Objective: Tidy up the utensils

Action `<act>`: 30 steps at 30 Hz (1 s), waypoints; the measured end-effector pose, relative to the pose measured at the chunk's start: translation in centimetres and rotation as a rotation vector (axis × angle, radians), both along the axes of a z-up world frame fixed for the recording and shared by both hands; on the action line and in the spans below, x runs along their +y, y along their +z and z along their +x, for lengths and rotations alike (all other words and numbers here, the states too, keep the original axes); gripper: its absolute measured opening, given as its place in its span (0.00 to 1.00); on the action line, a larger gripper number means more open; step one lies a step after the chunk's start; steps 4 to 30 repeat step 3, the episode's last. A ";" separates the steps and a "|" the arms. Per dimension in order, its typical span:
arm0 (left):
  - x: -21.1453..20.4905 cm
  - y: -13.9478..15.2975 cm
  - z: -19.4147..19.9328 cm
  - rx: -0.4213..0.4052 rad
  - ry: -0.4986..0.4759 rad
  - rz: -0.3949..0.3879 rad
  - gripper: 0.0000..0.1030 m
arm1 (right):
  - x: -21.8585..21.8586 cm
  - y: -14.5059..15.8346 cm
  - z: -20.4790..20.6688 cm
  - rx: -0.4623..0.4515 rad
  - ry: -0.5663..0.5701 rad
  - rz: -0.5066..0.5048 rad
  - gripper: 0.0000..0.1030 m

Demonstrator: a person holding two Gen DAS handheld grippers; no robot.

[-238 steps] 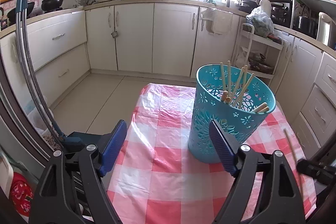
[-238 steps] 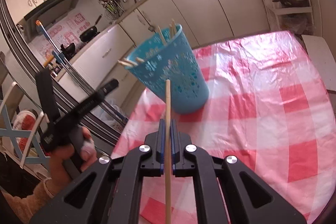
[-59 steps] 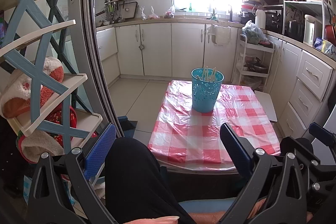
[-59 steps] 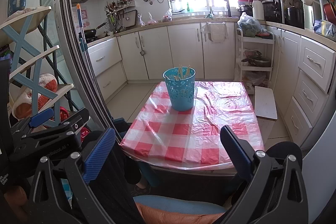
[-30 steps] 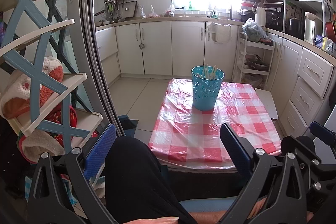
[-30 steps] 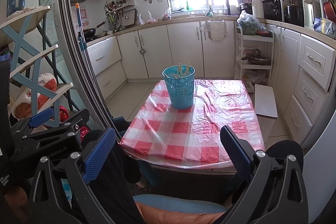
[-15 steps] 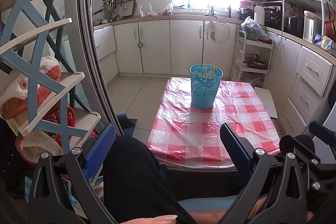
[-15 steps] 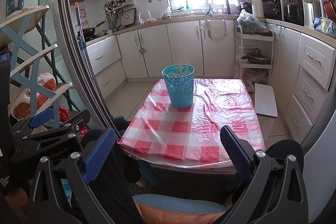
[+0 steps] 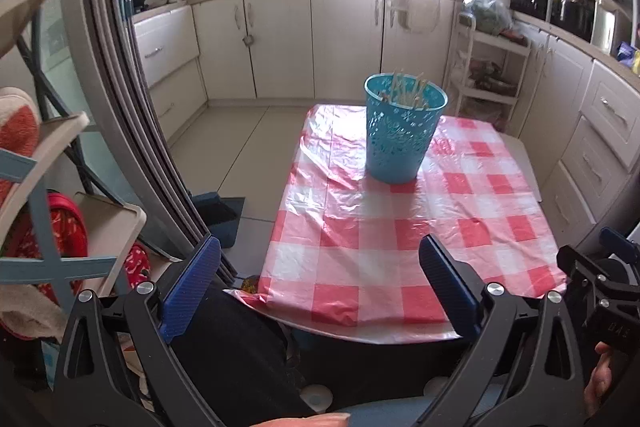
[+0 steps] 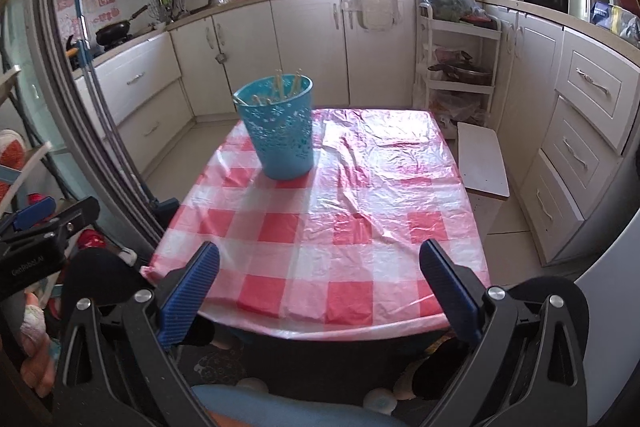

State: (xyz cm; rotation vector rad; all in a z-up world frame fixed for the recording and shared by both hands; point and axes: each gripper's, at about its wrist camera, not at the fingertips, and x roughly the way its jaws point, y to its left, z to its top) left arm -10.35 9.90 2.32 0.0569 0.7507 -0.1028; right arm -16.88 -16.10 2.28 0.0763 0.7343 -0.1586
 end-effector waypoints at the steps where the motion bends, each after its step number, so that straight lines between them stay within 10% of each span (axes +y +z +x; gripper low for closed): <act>1: -0.8 -1.1 2.3 0.035 -0.003 0.008 0.93 | -0.8 -0.8 1.4 0.024 -0.016 0.001 0.93; 30: -1.2 -3.3 5.2 0.082 -0.011 0.008 0.93 | -2.2 -2.9 4.4 0.067 -0.045 0.015 0.93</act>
